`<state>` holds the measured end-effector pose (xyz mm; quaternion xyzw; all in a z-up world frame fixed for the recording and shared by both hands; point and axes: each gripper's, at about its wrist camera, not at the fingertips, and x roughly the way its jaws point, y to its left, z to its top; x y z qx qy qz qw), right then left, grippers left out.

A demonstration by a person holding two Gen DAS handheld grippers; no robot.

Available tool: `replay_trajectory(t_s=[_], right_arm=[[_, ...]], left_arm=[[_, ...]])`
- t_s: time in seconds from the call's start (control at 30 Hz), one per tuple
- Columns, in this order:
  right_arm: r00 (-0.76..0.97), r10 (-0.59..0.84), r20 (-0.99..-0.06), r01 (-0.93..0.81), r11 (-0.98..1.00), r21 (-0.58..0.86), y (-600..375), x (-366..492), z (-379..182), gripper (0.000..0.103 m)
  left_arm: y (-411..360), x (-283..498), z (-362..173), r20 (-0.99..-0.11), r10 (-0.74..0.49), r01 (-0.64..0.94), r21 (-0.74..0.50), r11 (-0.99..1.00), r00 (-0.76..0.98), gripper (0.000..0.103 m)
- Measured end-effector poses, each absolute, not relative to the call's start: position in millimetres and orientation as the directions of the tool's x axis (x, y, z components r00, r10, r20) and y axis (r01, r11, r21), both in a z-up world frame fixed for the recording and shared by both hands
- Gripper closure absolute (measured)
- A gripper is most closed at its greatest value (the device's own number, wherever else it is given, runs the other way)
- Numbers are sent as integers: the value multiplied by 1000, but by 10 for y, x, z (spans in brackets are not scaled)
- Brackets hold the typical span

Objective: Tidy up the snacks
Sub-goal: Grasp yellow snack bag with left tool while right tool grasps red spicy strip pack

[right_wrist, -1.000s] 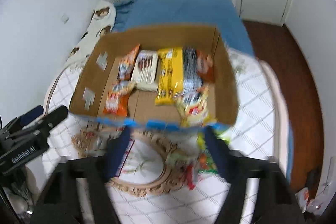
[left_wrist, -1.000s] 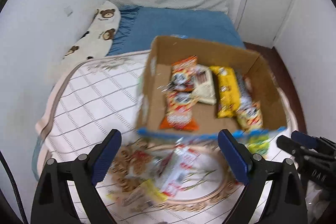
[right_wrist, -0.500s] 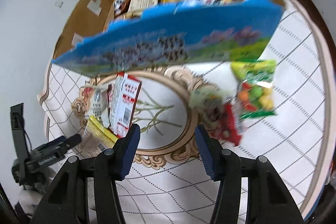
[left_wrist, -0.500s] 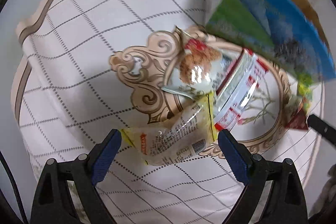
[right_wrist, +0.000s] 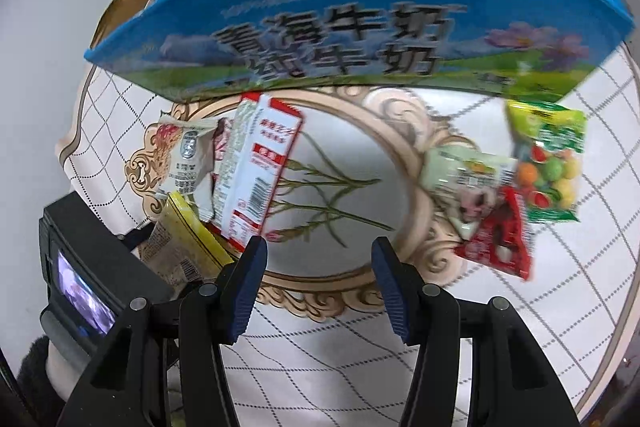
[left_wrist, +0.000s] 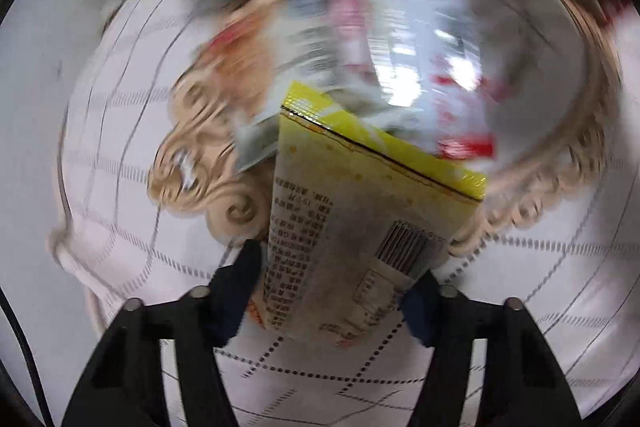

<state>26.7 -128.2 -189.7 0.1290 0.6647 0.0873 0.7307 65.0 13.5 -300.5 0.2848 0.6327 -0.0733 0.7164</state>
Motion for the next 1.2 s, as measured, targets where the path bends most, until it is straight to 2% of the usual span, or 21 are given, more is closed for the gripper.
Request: replay_trajectory(t_s=[0.1,0.23,0.33,0.4,0.5,0.6,0.7,0.87,0.97,1.07,1.2], right_arm=[[97,316,-944,41,946,321,-1069,362,-1990,46],[105,337,-936,96,933,347,-807,538,-2194,46],[132,306,-943,158,932,325,-637,654,-2356,45],[144,270,-952,186,938,294,-534,704,-2441,38],[154,207,-966,177,956,233,-382,726,-2504,36],[164,164,-973,86,980,180,-282,674,-2520,44],[131,140,-981,-63,989,133,-252,537,-2513,47],[48,64,-997,-201,978,54,-414,211,-2568,47],[18,49,-999,-187,981,44,-577,78,-2629,45],[-8,149,-989,-69,986,149,-762,66,-2680,28],[13,220,-975,78,972,220,-968,92,-2689,27]], left_arm=[[549,773,-2933,-986,143,210,158,965,86,45],[1036,773,-2968,-1000,-23,-97,-25,995,17,45],[1136,769,-3014,-996,-87,-181,-86,980,4,44],[1131,761,-3040,-996,-93,-183,-92,979,4,42],[1068,779,-3089,-998,-63,-139,-61,988,-5,41],[941,812,-3092,-1000,-14,-79,-13,997,-17,40],[820,792,-3093,-1000,18,-41,19,999,-22,39],[753,678,-3091,-990,-131,-136,-122,983,-55,39],[603,592,-3165,-978,-193,-144,-180,973,-83,39],[475,622,-3232,-985,-144,-109,-134,985,-91,39],[442,712,-3295,-988,-122,-118,-111,987,-91,39]])
